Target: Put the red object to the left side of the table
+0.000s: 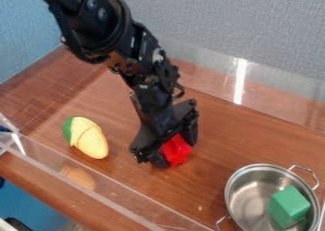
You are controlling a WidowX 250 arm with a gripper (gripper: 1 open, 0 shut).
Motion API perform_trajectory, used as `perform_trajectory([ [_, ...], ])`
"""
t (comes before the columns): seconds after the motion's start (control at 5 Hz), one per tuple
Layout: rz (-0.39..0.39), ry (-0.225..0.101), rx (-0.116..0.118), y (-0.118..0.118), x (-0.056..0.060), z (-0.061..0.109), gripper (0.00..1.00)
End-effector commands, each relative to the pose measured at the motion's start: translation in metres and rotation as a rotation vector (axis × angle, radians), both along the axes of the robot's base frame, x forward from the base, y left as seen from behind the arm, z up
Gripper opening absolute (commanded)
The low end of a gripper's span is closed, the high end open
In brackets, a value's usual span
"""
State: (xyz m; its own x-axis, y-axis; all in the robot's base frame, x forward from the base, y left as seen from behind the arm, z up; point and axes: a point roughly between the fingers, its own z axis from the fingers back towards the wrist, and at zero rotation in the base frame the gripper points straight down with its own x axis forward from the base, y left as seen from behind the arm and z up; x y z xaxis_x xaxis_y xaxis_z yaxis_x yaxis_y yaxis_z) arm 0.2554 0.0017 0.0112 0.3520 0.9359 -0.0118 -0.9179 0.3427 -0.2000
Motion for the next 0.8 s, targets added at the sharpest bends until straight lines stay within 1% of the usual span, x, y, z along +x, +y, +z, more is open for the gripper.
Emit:
perform_trajectory([
  [0.0,-0.011,0.042,0.011,0.001,-0.008,0.001,0.0],
  [0.4,-0.035,0.037,0.033,0.007,-0.012,0.013,0.0],
  [0.6,-0.054,0.035,0.047,0.01,-0.015,0.015,0.0],
])
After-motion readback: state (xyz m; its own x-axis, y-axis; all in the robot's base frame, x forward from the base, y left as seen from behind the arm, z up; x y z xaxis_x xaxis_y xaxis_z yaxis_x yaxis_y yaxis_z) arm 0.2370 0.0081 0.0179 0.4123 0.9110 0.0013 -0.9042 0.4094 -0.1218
